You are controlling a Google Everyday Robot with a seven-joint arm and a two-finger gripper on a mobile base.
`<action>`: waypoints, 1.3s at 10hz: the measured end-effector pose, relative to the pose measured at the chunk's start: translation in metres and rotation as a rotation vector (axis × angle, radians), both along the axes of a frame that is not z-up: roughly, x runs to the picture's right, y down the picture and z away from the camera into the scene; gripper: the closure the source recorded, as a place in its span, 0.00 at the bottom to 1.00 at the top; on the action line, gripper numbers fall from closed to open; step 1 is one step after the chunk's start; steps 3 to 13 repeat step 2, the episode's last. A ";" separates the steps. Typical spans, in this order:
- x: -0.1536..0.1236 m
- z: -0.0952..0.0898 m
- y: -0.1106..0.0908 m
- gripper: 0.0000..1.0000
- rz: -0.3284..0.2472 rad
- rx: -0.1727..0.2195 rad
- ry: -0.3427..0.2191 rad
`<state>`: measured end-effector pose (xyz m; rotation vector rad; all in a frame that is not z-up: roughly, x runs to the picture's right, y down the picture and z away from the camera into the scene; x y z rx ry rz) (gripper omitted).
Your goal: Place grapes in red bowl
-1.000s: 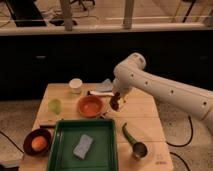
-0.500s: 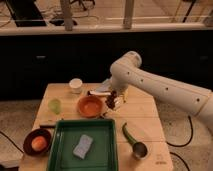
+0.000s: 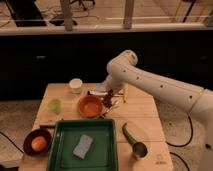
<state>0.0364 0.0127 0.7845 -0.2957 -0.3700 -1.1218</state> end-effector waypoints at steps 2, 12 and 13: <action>-0.006 0.002 -0.001 0.98 -0.017 -0.004 -0.010; -0.006 0.002 -0.001 0.98 -0.017 -0.004 -0.010; -0.006 0.002 -0.001 0.98 -0.017 -0.004 -0.010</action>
